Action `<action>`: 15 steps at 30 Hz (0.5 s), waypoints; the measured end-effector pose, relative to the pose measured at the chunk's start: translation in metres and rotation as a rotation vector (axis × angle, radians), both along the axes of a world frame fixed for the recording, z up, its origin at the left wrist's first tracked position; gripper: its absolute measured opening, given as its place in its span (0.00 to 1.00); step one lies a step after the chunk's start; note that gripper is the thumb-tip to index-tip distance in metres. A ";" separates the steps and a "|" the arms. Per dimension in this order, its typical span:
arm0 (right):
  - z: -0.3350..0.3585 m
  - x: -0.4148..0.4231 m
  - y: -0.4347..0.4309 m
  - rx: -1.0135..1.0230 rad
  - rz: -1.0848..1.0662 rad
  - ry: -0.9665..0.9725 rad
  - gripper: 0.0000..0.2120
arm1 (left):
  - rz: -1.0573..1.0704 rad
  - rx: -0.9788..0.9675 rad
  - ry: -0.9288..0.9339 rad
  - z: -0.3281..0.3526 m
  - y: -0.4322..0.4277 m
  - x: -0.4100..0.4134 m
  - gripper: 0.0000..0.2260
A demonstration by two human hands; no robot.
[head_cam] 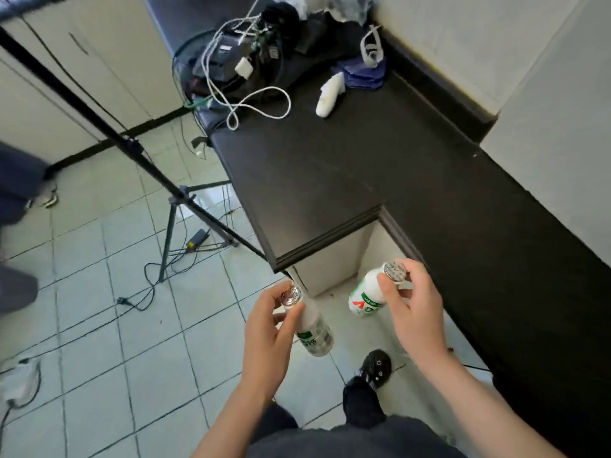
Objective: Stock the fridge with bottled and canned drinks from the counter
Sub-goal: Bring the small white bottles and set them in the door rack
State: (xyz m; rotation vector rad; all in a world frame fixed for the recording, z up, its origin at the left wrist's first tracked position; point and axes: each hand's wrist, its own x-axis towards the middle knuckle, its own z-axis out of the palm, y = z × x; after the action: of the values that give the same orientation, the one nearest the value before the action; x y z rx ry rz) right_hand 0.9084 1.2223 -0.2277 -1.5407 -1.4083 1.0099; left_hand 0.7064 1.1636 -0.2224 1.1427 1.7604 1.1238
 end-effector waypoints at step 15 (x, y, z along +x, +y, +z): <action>-0.009 -0.329 -0.153 -0.043 0.469 0.039 0.07 | 0.451 -0.020 0.042 -0.018 -0.240 -0.290 0.15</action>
State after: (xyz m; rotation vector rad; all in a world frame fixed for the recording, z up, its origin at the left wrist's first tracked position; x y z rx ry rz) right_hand 0.5791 1.0693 -0.2369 -1.2343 -1.7744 1.3443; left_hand 0.4168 0.9241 -0.2399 0.7775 2.1220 1.3422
